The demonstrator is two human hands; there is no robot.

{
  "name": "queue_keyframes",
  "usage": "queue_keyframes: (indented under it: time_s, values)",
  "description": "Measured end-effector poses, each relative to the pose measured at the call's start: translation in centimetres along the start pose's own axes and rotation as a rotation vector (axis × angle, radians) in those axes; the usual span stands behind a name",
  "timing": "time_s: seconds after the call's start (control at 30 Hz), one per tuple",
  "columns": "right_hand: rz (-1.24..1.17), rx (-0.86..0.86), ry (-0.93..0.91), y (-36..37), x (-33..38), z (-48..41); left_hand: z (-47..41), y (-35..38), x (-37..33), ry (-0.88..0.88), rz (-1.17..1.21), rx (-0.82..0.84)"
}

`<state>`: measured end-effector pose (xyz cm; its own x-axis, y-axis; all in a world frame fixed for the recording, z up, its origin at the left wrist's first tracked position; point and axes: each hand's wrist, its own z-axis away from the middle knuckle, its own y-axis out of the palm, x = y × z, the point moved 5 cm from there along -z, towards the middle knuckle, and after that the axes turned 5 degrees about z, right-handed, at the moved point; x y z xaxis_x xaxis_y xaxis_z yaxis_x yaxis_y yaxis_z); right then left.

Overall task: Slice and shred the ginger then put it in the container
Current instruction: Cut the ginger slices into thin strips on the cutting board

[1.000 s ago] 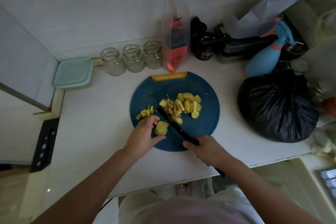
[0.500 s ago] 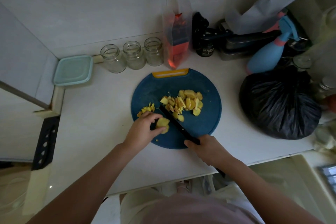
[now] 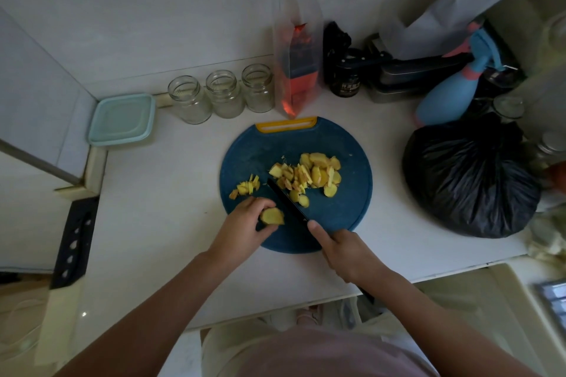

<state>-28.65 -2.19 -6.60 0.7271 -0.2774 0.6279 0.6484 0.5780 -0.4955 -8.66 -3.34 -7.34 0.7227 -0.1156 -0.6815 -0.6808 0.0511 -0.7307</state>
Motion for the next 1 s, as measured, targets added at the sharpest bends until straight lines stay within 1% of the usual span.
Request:
queue_keyframes:
  time_s: [0.1, 0.17, 0.23, 0.3, 0.4, 0.53, 0.67, 0.9, 1.0]
  values:
    - [-0.017, -0.02, 0.005, 0.0, 0.2, 0.0, 0.7, 0.7, -0.2, 0.015, -0.011, -0.124]
    - [0.056, -0.031, -0.034, -0.1, 0.7, 0.0, 0.9, 1.0, -0.5, -0.002, 0.009, -0.198]
    - [0.129, -0.032, -0.098, 0.1, 1.3, 0.1, 1.0, 1.1, -0.8, -0.016, 0.039, -0.239]
    - [0.148, -0.024, -0.136, 0.6, 1.9, 0.3, 1.2, 1.1, -0.9, 0.018, 0.067, -0.246]
    - [0.134, -0.031, -0.143, 1.1, 1.9, 0.3, 1.4, 1.3, -0.6, 0.072, 0.071, -0.235]
    - [0.141, -0.057, -0.157, 0.8, 1.8, 0.2, 1.3, 1.6, -0.4, 0.051, 0.043, -0.249]
    - [0.181, -0.12, -0.163, 0.9, 1.4, 0.5, 1.4, 1.5, -0.5, 0.06, 0.021, -0.259]
    - [0.28, -0.133, -0.115, 1.4, 1.3, 1.1, 1.4, 1.7, -0.3, 0.075, 0.019, -0.272]
    - [0.262, -0.114, -0.097, 1.9, 1.3, 1.2, 1.4, 1.7, -0.2, 0.095, 0.014, -0.268]
